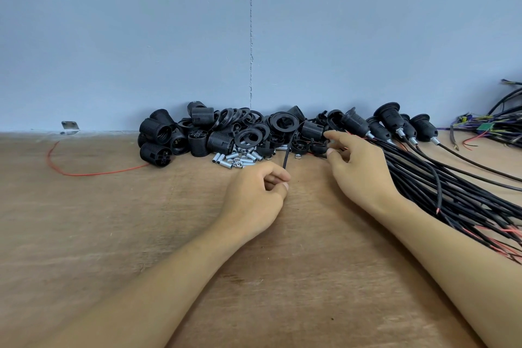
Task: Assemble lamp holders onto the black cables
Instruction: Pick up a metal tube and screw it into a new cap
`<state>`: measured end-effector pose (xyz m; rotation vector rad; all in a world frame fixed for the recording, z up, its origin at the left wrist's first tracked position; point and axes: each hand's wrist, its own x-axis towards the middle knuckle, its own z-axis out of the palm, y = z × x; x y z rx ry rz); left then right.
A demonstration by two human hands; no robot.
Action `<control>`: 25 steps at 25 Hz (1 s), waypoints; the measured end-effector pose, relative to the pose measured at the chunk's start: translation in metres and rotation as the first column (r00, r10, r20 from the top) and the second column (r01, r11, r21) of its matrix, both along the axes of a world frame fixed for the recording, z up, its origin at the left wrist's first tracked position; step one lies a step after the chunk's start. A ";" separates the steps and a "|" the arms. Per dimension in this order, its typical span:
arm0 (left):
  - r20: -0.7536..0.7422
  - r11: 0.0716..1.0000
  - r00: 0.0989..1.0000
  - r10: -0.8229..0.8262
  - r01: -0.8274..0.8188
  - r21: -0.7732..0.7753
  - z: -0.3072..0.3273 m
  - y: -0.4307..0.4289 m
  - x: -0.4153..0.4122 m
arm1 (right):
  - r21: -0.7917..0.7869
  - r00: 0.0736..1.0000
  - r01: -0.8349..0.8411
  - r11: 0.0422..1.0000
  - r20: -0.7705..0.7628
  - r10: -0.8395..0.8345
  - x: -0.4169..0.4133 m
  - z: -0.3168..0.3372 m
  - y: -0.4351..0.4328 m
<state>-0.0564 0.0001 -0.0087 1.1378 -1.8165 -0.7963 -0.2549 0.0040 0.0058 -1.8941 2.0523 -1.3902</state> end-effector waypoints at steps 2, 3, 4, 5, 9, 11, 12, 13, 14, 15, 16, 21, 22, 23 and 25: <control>0.013 1.000 1.000 -0.003 0.003 -0.004 0.000 0.001 0.000 | 0.060 0.989 -0.025 0.998 -0.143 0.033 0.001 0.001 -0.004; 0.018 1.000 1.000 -0.004 0.004 -0.004 0.001 0.001 0.000 | 0.111 0.976 -0.043 0.993 -0.207 0.066 0.002 0.001 -0.005; 0.021 1.000 1.000 -0.004 0.004 -0.005 0.001 0.001 0.000 | 0.166 0.962 -0.050 0.985 -0.256 0.092 0.004 0.000 -0.005; 0.023 1.000 1.000 -0.003 0.003 -0.006 0.001 0.001 0.000 | 0.210 0.954 -0.038 0.977 -0.283 0.098 0.005 -0.001 -0.005; 0.026 1.000 1.000 -0.003 0.004 -0.006 0.000 0.001 0.000 | 0.087 0.984 -0.001 0.996 -0.176 0.017 0.003 -0.001 -0.001; 0.026 1.000 1.000 -0.006 0.006 0.000 0.001 0.001 -0.001 | 0.042 0.989 -0.007 0.999 -0.148 0.013 0.003 -0.001 0.000; 0.024 1.000 1.000 -0.006 0.006 0.001 0.001 0.002 -0.001 | 0.056 0.988 0.001 0.998 -0.155 0.007 0.004 -0.002 0.001; 0.022 1.000 1.000 -0.005 0.005 0.000 0.001 0.002 -0.001 | 0.086 0.985 0.014 0.996 -0.172 0.001 0.004 -0.002 0.001; 0.024 1.000 1.000 -0.004 0.004 -0.001 0.001 0.002 -0.001 | 0.125 0.982 0.021 0.992 -0.189 0.003 0.005 -0.003 0.000; 0.028 1.000 1.000 -0.003 0.003 -0.003 0.001 0.002 -0.001 | 0.166 0.981 0.011 0.986 -0.194 0.022 0.005 -0.002 0.000; 0.030 1.000 1.000 -0.001 0.002 -0.004 0.001 0.002 -0.001 | 0.203 0.980 -0.018 0.979 -0.190 0.058 0.005 -0.001 0.000; 0.005 1.000 1.000 0.001 -0.001 0.000 0.000 0.001 -0.001 | -0.005 0.992 -0.120 0.993 -0.048 0.119 0.013 0.002 0.008; -0.004 1.000 1.000 0.001 -0.001 0.000 0.000 0.000 -0.001 | -0.077 0.992 -0.119 0.990 0.036 0.122 0.015 0.003 0.010; -0.007 1.000 1.000 0.001 -0.001 -0.002 0.000 0.000 0.000 | -0.127 0.984 -0.119 0.985 0.115 0.134 0.017 0.003 0.012; -0.010 1.000 1.000 0.008 -0.008 -0.006 -0.001 0.000 -0.001 | -0.143 0.964 -0.128 0.981 0.215 0.157 0.020 0.005 0.014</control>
